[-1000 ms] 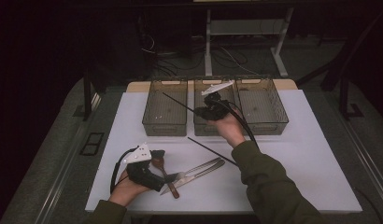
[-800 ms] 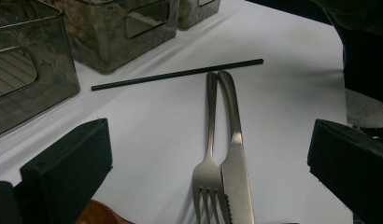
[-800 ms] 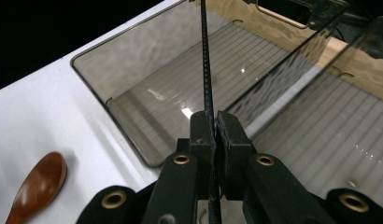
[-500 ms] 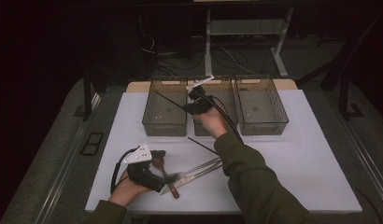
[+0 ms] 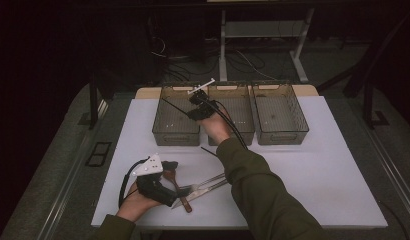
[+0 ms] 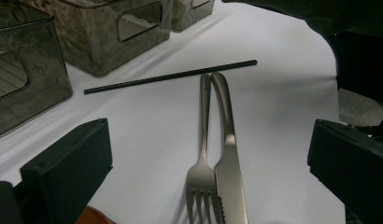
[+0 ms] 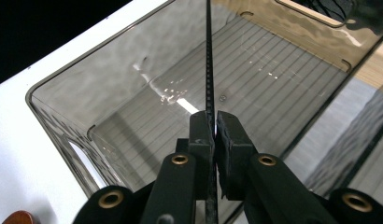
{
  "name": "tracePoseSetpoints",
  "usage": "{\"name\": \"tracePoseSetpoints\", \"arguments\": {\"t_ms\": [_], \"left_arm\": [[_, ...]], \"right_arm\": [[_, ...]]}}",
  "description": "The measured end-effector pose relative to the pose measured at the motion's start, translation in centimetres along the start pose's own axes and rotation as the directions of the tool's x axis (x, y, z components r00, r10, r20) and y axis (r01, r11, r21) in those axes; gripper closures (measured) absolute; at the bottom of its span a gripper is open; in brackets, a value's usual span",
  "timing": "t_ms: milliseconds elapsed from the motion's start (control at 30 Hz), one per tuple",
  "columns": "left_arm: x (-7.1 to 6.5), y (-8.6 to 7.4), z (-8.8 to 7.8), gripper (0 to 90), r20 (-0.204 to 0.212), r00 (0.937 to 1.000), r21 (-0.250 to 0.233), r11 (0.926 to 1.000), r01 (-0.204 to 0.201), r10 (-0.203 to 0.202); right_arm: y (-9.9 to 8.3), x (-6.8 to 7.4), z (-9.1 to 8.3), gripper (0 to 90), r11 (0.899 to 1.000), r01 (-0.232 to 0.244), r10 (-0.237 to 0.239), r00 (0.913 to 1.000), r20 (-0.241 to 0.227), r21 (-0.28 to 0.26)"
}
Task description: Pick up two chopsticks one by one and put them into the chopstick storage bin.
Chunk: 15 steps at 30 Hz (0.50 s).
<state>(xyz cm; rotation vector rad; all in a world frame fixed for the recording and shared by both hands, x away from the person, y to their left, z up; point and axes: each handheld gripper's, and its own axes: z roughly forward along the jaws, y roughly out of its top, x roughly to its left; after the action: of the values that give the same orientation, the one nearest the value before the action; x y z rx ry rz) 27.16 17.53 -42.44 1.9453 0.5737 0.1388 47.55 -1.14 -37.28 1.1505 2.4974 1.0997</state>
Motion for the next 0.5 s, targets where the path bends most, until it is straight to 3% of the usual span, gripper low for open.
{"name": "tracePoseSetpoints", "arguments": {"t_ms": [333, 400, 500], "left_arm": [[0.0, 0.0, 0.0, 0.0, -0.001, 1.0, 0.001, 1.0, -0.004, 0.004], [0.0, 0.0, -0.1, 0.0, -0.001, 1.0, 0.003, 1.0, -0.009, 0.009], [0.0, 0.0, -0.1, 0.0, -0.003, 0.9999, 0.009, 0.9999, -0.01, 0.01]], "right_arm": [[-0.1, 0.0, -0.4, 70.0, 1.0, 0.009, -0.01, 0.9992, -0.04, -0.023], [-0.2, 0.0, -0.9, 60.8, 0.999, 0.013, -0.016, 0.9971, -0.074, -0.037], [-0.4, 0.0, -1.3, 54.4, 0.998, 0.025, -0.029, 0.9959, -0.086, -0.05]]}}
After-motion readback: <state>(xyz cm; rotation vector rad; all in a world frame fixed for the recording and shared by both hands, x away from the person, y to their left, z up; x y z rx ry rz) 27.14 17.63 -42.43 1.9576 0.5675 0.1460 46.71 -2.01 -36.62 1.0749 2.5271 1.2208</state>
